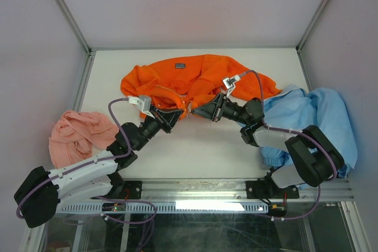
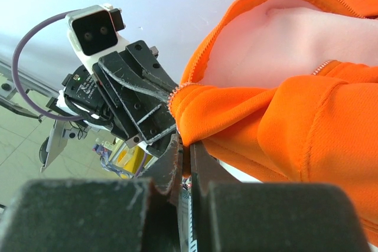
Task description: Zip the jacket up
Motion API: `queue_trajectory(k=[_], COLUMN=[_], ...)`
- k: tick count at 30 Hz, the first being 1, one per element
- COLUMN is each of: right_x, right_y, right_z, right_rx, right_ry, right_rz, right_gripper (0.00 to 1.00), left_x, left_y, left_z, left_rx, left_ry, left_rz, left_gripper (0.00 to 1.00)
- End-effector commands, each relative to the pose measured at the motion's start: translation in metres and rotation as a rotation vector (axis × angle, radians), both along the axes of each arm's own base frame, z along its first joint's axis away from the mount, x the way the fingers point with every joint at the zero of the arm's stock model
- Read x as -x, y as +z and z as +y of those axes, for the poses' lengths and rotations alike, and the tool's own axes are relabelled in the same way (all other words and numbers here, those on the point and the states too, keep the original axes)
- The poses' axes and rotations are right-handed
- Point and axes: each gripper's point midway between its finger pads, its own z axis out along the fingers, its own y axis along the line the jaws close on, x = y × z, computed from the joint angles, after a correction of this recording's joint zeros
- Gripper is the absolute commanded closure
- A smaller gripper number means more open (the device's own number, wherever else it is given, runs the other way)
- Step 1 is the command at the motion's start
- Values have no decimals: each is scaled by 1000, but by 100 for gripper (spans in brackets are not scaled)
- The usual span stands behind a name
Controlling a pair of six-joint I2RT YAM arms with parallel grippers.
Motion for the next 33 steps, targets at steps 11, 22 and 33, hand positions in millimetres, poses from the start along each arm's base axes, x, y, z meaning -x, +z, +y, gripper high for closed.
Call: queue_trajectory(k=[11, 22, 33], right_x=[20, 22, 23], right_y=[23, 21, 19], right_z=[3, 4, 5], right_rx=[-53, -53, -57], right_ry=[50, 62, 66], right_rz=[-124, -116, -107], right_gripper=[100, 100, 100], left_x=[3, 2, 3], left_y=[55, 57, 62], left_z=[-2, -1, -1], left_rx=[149, 156, 171], left_ry=[-10, -7, -7], left_rz=[-132, -135, -147], left_gripper=[100, 100, 100])
